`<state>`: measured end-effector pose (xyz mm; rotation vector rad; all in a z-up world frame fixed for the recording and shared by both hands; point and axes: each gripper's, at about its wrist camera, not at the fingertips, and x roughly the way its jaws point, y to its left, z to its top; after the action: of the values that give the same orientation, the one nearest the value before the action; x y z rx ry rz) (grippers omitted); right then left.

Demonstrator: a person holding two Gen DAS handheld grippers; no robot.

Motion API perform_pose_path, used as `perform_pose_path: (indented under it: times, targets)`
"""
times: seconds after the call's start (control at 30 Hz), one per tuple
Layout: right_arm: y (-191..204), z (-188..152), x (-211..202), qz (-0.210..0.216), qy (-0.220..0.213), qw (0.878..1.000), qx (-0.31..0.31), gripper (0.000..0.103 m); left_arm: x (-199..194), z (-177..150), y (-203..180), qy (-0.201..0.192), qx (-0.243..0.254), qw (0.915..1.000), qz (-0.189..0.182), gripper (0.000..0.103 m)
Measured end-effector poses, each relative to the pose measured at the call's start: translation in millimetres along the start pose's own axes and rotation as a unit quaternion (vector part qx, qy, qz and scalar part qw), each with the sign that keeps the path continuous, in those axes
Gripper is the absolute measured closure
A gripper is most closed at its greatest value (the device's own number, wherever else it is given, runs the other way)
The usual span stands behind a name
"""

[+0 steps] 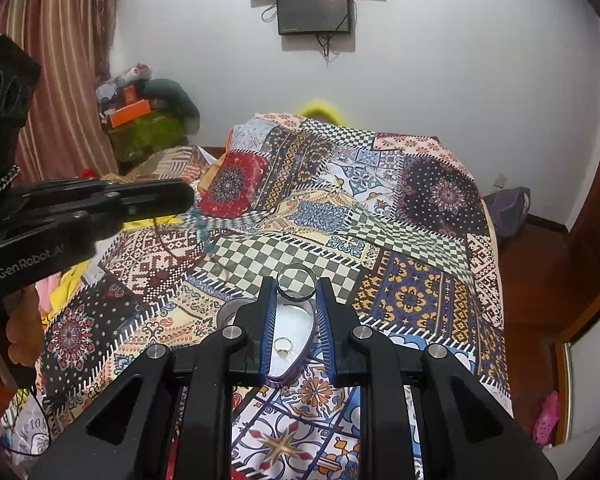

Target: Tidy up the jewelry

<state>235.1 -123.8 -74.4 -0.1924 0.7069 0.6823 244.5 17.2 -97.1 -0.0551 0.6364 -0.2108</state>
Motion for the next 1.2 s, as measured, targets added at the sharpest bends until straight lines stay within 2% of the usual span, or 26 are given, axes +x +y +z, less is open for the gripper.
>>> perform_pose_path:
  times: [0.43,0.8,1.2]
  targets:
    - [-2,-8,33,0.011,0.034,0.999,-0.005,0.085,44,-23,8,0.052,-0.007,0.9986,-0.003,0.103]
    - [-1,-15,58,0.021,0.071,0.997,-0.013,0.085,77,-55,23,0.112,-0.024,0.9933,-0.018,0.103]
    - [5,-22,85,0.032,0.116,0.992,-0.032,0.085,84,-65,24,0.126,-0.012,0.9919,-0.010,0.103]
